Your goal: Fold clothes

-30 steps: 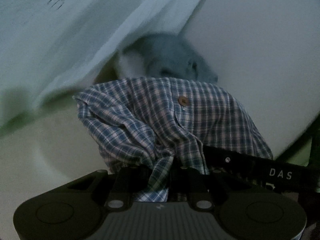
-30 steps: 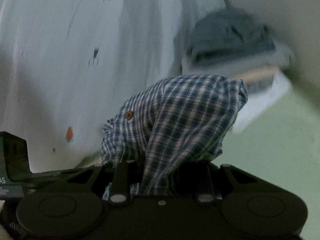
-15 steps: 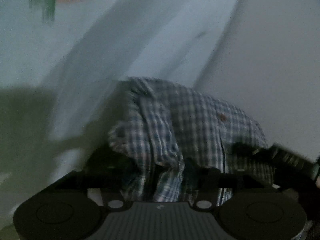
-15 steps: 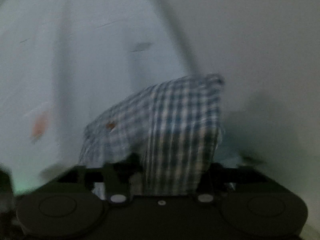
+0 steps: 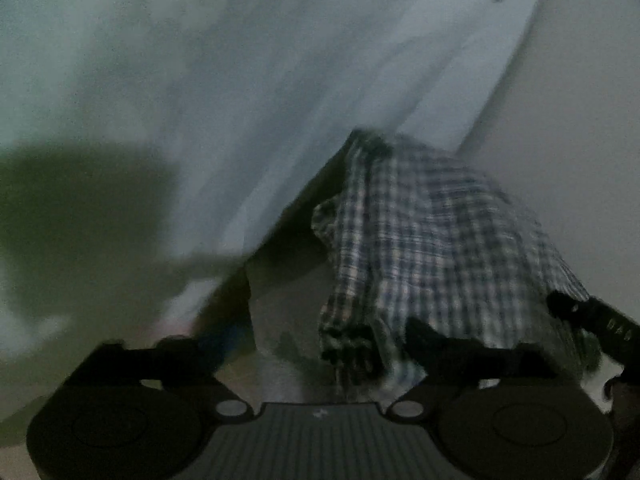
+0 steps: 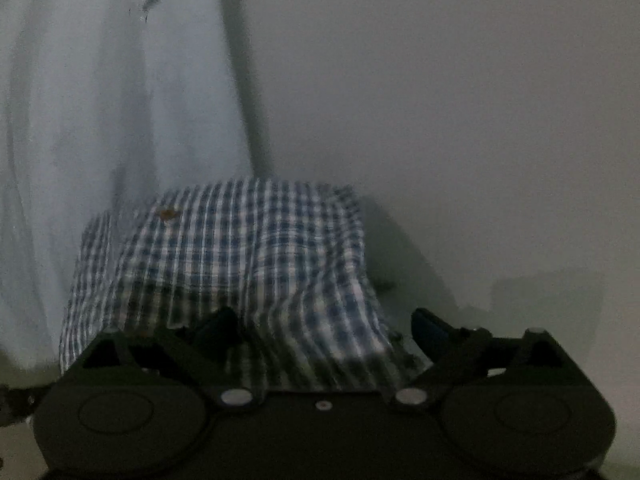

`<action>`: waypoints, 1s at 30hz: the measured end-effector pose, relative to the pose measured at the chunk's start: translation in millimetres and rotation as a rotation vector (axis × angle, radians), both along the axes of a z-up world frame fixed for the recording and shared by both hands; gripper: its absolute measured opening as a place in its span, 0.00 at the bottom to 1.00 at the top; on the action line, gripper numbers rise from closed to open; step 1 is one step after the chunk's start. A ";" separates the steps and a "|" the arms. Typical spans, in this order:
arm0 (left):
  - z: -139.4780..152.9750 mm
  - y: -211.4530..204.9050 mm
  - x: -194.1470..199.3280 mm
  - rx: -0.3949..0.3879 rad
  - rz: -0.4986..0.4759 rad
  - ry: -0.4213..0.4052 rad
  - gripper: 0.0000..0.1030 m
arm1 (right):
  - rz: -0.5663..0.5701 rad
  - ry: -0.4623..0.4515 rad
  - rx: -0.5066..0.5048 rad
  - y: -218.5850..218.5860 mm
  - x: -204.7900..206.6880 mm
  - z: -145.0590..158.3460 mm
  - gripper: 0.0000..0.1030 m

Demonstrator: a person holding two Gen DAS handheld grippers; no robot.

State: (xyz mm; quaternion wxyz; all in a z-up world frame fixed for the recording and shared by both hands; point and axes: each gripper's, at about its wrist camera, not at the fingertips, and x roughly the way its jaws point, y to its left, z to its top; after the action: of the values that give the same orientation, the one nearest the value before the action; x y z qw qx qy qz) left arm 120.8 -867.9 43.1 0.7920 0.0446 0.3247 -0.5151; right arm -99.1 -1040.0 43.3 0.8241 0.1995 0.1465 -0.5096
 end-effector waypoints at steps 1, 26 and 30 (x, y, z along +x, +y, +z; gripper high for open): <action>4.8 13.7 -8.4 -0.008 -0.004 -0.030 0.99 | -0.006 -0.011 -0.022 8.8 -6.5 3.7 1.00; -16.8 251.9 -169.3 -0.029 -0.064 -0.118 1.00 | 0.081 0.034 -0.073 315.6 -134.3 -5.9 1.00; -17.0 262.7 -178.4 -0.021 -0.073 -0.157 1.00 | 0.082 0.044 -0.063 333.5 -139.7 -15.4 1.00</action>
State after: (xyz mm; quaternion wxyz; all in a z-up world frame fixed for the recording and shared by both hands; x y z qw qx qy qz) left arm -57.6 -605.2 26.1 0.7962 0.0886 0.2544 -0.5418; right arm -238.8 -706.5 27.9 0.8468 0.1561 0.1564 -0.4838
